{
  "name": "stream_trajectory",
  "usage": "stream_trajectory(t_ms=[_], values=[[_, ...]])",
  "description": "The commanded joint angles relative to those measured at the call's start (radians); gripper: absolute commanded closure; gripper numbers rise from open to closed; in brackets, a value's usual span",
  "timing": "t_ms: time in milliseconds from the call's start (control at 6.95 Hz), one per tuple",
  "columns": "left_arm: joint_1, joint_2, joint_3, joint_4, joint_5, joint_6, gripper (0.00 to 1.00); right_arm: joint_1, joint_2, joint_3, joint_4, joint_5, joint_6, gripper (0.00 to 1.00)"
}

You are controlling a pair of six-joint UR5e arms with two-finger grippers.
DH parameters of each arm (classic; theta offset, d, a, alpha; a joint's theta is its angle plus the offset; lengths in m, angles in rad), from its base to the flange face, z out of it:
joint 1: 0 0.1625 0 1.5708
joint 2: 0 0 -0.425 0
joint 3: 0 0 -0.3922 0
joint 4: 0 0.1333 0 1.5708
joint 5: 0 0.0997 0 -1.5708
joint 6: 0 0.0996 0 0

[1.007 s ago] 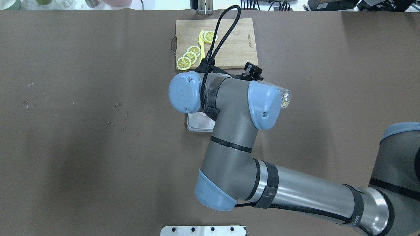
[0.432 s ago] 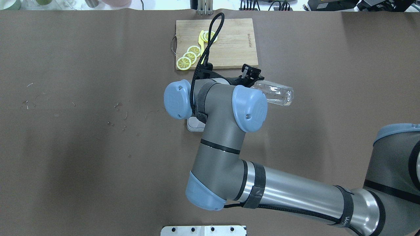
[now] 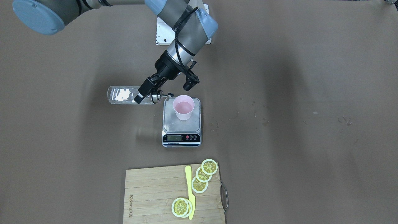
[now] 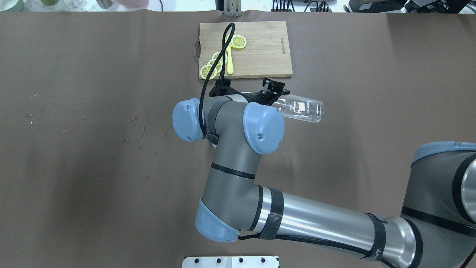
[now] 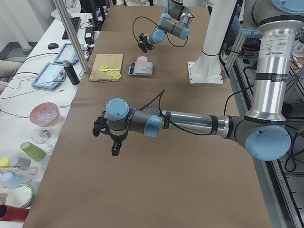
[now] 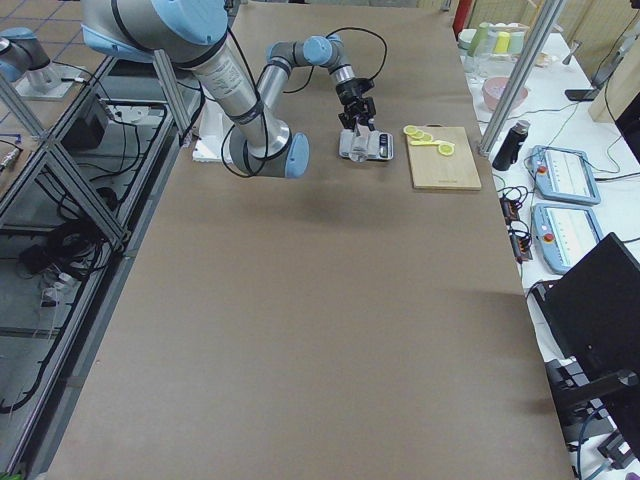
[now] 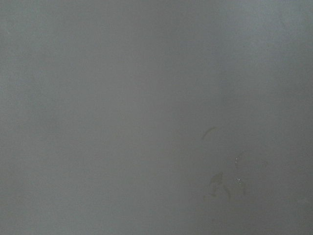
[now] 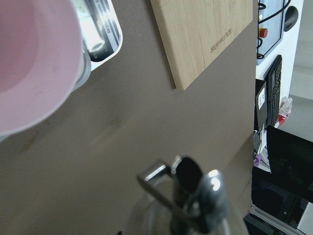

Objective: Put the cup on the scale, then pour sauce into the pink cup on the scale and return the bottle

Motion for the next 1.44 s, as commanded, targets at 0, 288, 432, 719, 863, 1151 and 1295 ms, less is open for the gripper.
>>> stream_trajectory(t_ms=[0,288,432,719,863,1151,1295], values=[[0.002,0.000,0.006,0.000,-0.005,0.000,0.03,-0.007,0.043,-0.074,-0.001,-0.034,-0.001,1.00],[0.000,0.000,0.013,0.000,-0.013,0.000,0.03,-0.007,0.051,-0.074,-0.032,-0.046,-0.012,1.00],[0.000,0.000,0.013,0.000,-0.013,0.000,0.03,-0.007,0.057,-0.076,-0.043,-0.056,-0.046,1.00],[0.000,0.000,0.013,0.000,-0.014,0.000,0.03,-0.005,0.057,-0.078,-0.043,-0.072,-0.092,1.00],[0.000,0.000,0.013,0.000,-0.014,-0.002,0.03,-0.005,0.053,-0.078,-0.040,-0.107,-0.101,1.00],[0.000,0.000,0.013,0.002,-0.014,-0.008,0.03,-0.005,0.042,-0.078,-0.034,-0.159,-0.121,1.00],[0.000,0.000,0.013,0.002,-0.014,-0.008,0.03,-0.005,0.040,-0.078,-0.032,-0.181,-0.141,1.00]])
